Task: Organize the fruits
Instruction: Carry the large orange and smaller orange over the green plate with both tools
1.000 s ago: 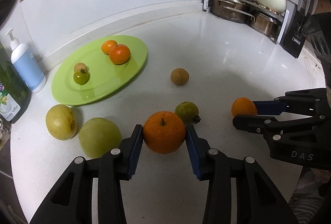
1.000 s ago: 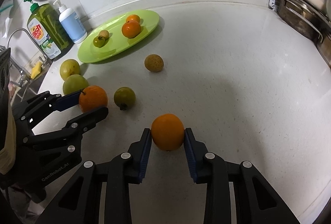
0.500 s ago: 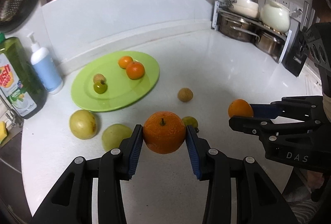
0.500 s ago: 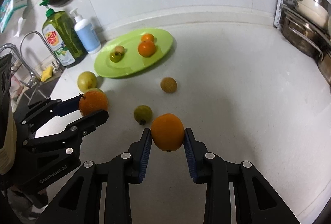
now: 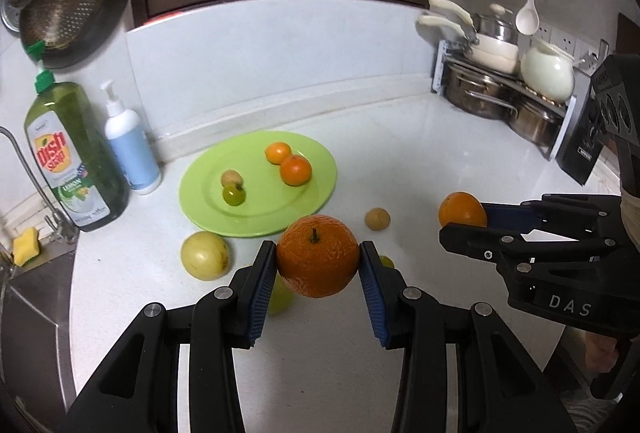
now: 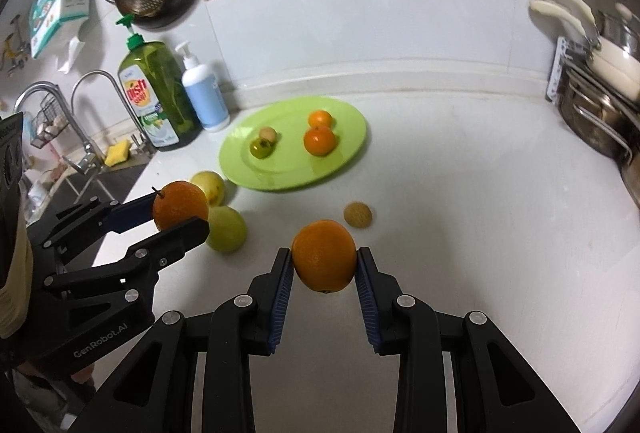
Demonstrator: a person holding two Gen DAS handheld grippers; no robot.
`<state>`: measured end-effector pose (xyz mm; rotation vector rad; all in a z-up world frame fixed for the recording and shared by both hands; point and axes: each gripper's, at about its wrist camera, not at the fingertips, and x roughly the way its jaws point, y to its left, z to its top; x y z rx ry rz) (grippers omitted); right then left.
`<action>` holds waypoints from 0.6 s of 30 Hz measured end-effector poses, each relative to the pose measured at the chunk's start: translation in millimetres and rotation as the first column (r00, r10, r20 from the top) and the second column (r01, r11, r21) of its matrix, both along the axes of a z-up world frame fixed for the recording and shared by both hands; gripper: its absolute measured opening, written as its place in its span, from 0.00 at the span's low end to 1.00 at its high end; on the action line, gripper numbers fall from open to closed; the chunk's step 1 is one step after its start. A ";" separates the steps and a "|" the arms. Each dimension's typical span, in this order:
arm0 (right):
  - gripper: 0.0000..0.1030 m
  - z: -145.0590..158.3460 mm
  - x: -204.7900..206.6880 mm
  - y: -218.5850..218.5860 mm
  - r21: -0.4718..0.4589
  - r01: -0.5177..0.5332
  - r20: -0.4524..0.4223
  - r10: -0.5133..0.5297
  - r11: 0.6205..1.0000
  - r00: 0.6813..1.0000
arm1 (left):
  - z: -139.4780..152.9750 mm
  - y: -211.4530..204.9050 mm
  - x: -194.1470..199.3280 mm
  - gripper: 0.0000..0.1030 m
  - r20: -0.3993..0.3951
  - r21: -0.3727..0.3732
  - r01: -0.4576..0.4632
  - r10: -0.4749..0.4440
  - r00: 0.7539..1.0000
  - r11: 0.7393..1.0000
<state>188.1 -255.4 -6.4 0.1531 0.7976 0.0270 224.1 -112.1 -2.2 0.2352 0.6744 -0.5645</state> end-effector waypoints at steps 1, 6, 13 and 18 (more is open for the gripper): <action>0.32 1.6 1.2 1.1 0.000 -0.004 0.005 0.004 1.000 1.000 | 2.1 1.1 0.3 0.40 0.009 -0.001 -0.008 0.008 1.000 1.000; 0.32 9.6 6.7 6.2 -0.006 -0.033 0.031 0.033 0.999 0.999 | 13.7 6.1 2.7 0.40 0.047 -0.010 -0.036 0.037 0.998 0.999; 0.32 23.3 17.6 12.2 -0.013 -0.068 0.077 0.069 0.998 0.995 | 28.0 12.2 11.6 0.40 0.090 -0.022 -0.077 0.078 0.993 0.997; 0.32 33.2 27.8 17.1 -0.019 -0.095 0.107 0.097 0.995 0.990 | 33.7 14.3 19.9 0.40 0.102 -0.034 -0.094 0.097 0.990 0.995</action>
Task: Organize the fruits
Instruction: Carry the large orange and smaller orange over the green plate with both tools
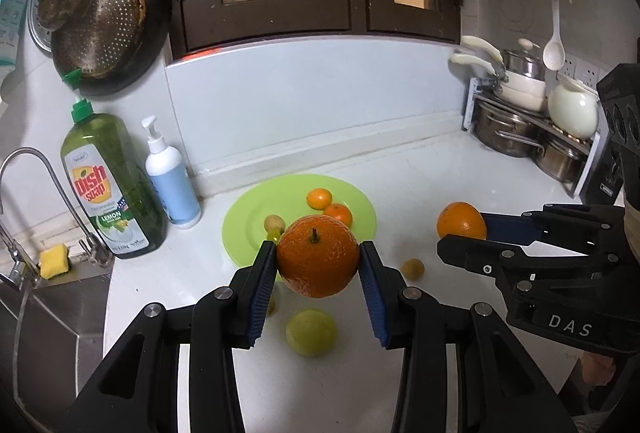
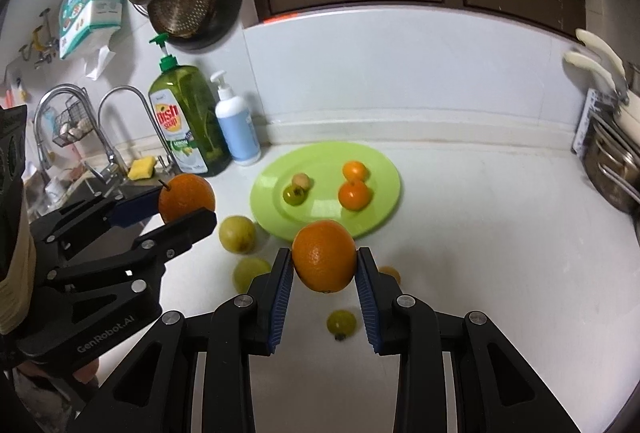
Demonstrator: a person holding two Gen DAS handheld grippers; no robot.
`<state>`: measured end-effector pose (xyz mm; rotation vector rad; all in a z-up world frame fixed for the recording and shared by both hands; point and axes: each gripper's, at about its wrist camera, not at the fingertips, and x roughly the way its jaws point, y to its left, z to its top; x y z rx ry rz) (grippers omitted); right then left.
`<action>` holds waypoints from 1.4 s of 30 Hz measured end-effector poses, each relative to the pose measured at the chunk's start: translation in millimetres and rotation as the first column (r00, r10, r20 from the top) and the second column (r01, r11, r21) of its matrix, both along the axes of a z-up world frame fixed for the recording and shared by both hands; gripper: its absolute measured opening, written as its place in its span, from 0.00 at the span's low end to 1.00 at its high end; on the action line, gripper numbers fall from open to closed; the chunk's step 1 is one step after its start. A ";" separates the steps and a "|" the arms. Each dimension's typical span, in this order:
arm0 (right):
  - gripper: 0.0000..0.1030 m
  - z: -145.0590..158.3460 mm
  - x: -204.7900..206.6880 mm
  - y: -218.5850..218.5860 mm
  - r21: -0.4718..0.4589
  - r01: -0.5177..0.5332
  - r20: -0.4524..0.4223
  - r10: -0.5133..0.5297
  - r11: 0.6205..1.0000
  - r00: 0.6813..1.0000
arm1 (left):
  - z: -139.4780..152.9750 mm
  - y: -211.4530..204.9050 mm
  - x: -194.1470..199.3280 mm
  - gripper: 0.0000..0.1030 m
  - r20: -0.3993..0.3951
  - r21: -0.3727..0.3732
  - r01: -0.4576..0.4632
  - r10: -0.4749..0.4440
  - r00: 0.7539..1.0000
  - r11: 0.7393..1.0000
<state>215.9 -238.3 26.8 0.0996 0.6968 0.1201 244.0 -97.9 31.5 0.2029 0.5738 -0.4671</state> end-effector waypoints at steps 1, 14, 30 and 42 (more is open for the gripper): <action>0.32 1.7 2.2 0.8 -0.002 -0.003 0.007 0.003 1.000 1.000 | 0.8 0.3 1.5 0.40 0.001 -0.002 -0.001 0.001 1.000 1.000; 0.32 10.5 46.8 -3.1 0.004 -0.025 0.027 0.025 1.000 0.999 | 10.7 -3.6 40.6 0.40 0.011 -0.011 -0.018 0.019 1.000 1.000; 0.32 1.1 119.4 -7.8 -0.016 -0.043 -0.007 0.043 0.999 0.999 | 1.4 -9.4 110.4 0.40 -0.062 -0.029 -0.033 0.031 0.998 0.999; 0.32 -7.8 174.2 -5.2 -0.050 -0.076 -0.041 0.074 0.996 0.996 | -11.6 -10.8 163.6 0.40 -0.144 -0.038 -0.033 0.028 0.989 0.999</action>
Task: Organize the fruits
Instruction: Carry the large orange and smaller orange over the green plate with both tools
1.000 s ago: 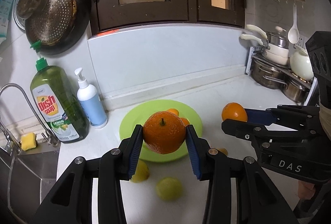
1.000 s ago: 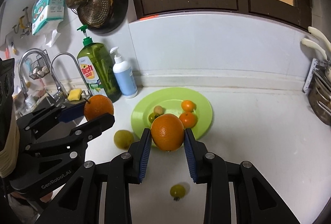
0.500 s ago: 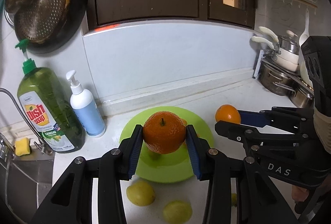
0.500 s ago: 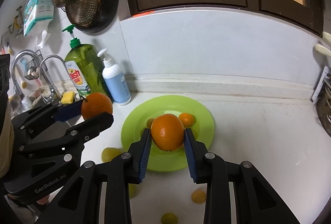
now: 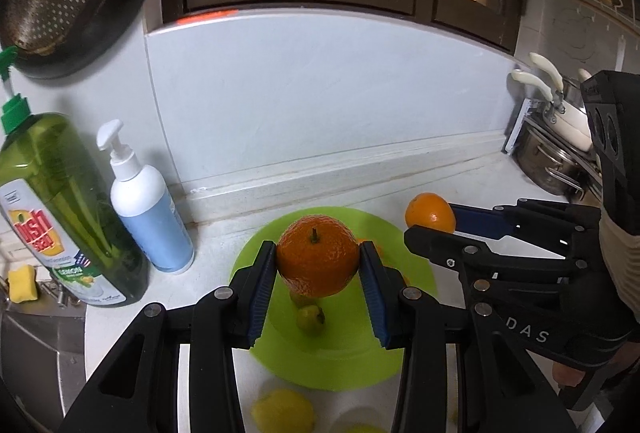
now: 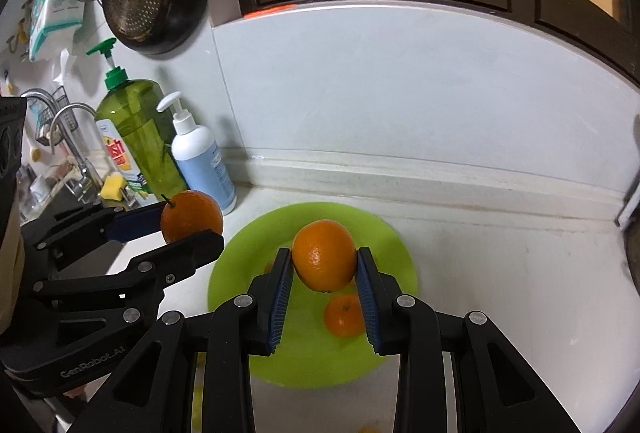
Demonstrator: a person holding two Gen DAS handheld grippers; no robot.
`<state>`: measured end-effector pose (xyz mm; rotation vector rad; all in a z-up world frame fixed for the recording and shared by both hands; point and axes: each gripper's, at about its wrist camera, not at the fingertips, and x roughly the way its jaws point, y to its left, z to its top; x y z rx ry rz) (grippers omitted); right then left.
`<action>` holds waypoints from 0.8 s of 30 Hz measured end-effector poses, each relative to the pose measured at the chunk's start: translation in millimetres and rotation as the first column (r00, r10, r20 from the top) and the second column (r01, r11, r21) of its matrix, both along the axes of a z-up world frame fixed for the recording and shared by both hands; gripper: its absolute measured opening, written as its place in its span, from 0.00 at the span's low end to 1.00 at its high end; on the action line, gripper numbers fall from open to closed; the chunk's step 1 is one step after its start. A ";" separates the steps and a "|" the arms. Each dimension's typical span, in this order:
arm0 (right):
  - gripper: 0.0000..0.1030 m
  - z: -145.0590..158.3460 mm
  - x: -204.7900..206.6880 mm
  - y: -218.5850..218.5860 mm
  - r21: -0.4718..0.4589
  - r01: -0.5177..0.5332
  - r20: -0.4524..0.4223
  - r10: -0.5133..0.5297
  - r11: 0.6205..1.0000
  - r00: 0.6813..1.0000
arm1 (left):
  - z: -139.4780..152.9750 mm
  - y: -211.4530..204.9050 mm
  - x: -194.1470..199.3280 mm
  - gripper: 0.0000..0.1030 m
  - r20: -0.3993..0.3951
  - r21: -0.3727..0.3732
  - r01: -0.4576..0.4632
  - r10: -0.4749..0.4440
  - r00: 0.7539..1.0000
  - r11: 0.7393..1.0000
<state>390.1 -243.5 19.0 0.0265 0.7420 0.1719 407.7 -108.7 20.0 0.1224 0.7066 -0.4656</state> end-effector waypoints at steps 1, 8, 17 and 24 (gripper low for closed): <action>0.32 -1.2 4.5 0.2 -0.004 -0.004 -0.004 0.004 1.000 1.000 | -1.3 -0.2 3.8 0.40 -0.007 0.002 0.000 0.000 1.000 1.000; 0.32 -13.7 34.6 2.8 -0.032 -0.027 -0.047 0.026 0.999 0.999 | -16.0 -2.3 34.5 0.40 -0.078 0.016 0.008 -0.007 0.997 1.000; 0.32 -33.9 65.9 1.7 -0.020 -0.041 -0.115 0.038 0.999 0.993 | -41.6 -5.3 63.3 0.40 -0.157 0.041 0.008 -0.001 0.988 0.999; 0.32 -53.0 85.7 2.0 -0.022 -0.054 -0.172 0.050 0.998 0.984 | -59.6 -6.9 81.7 0.40 -0.207 0.063 0.008 0.005 0.978 0.998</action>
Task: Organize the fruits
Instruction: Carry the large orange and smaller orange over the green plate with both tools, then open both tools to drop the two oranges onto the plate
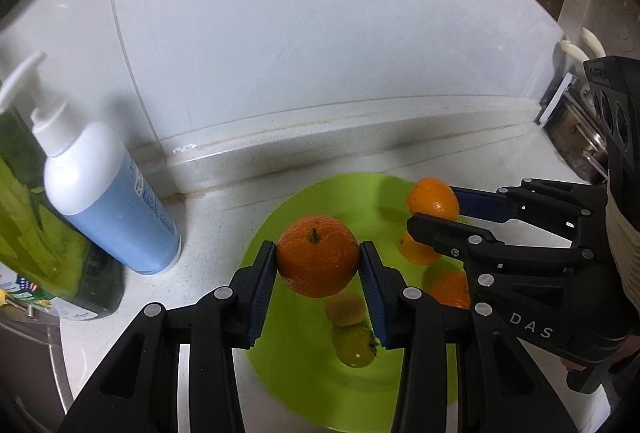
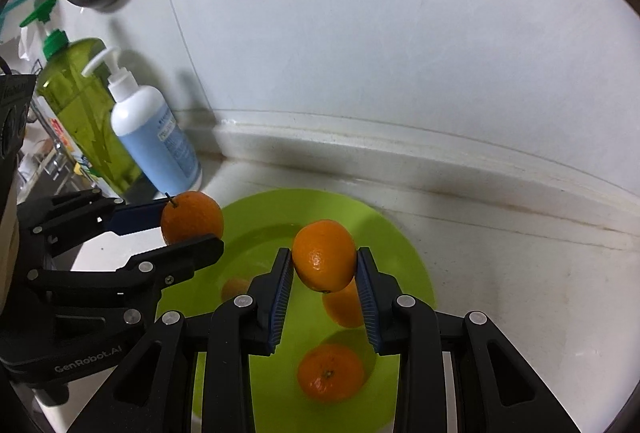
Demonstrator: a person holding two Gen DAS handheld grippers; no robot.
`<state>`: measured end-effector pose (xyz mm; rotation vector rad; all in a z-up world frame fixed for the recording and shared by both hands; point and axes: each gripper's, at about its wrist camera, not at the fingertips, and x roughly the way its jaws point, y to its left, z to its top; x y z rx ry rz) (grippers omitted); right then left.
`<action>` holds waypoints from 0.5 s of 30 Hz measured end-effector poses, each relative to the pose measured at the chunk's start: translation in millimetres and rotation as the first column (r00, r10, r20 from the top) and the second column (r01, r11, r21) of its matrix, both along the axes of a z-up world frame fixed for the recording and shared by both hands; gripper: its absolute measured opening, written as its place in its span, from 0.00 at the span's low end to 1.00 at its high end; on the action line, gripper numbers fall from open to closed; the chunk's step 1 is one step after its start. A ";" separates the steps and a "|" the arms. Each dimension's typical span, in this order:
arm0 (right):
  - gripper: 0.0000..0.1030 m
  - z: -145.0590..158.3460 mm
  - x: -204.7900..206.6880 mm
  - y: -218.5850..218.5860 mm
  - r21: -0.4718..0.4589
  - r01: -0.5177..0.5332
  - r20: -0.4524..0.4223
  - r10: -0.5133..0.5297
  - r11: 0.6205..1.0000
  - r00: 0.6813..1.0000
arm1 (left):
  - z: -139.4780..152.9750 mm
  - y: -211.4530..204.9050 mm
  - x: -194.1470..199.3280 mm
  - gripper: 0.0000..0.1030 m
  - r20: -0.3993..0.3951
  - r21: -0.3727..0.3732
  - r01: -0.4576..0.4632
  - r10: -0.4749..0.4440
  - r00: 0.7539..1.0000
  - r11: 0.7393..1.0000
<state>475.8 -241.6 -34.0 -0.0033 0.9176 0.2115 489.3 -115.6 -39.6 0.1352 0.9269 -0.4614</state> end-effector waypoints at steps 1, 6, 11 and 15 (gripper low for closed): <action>0.32 -2.0 2.5 -0.6 0.001 0.000 -0.003 0.000 1.000 1.000 | -2.2 -0.8 1.9 0.40 -0.006 0.004 0.001 -0.001 1.000 1.000; 0.32 -10.9 10.7 -3.3 0.001 0.000 -0.029 0.000 1.000 1.000 | -11.9 -4.9 10.1 0.40 -0.033 0.014 0.002 -0.002 0.999 1.000; 0.32 -14.1 13.6 -5.5 0.000 0.001 -0.041 -0.001 1.000 0.999 | -17.8 -8.9 14.0 0.40 -0.050 0.023 0.006 -0.005 0.999 1.000; 0.32 -16.8 16.3 -4.8 0.007 0.004 -0.051 -0.003 1.000 0.999 | -19.3 -9.2 15.2 0.40 -0.053 0.021 -0.001 0.002 0.999 1.000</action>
